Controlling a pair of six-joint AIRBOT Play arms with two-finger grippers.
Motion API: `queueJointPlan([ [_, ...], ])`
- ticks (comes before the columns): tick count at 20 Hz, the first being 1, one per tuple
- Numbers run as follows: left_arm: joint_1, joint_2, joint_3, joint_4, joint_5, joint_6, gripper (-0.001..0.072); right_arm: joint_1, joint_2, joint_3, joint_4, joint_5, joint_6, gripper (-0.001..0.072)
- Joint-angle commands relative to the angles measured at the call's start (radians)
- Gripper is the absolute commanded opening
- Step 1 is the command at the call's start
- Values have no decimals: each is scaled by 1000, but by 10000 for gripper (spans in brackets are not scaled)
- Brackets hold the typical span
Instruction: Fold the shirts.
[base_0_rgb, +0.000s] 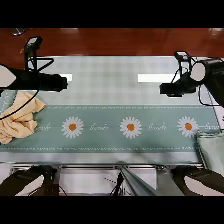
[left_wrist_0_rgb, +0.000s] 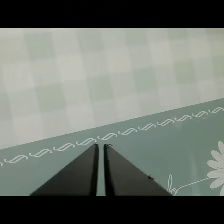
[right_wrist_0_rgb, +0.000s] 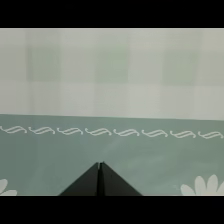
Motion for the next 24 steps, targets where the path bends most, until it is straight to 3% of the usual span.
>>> queueJointPlan([
  [1,0,-5,0,21,4,0,709,1,-2,-1,-21,-34,-2,403],
  [2,1,-6,0,40,0,-2,703,1,-3,-1,-23,-24,-17,630],
  [4,2,-4,11,176,-35,-2,702,1,-6,-1,-47,33,-27,634],
  [7,72,7,48,364,-137,-99,702,3,5,-7,-46,129,-79,632],
  [10,240,34,49,330,-164,-94,702,2,74,-52,20,112,-81,624],
  [13,400,44,48,261,-162,-24,702,2,144,-98,74,121,-85,624],
  [20,675,35,-39,317,-74,-74,702,2,224,-197,161,106,-110,624],
  [24,754,-17,-127,319,-16,-82,702,2,224,-197,199,95,-89,623],
])
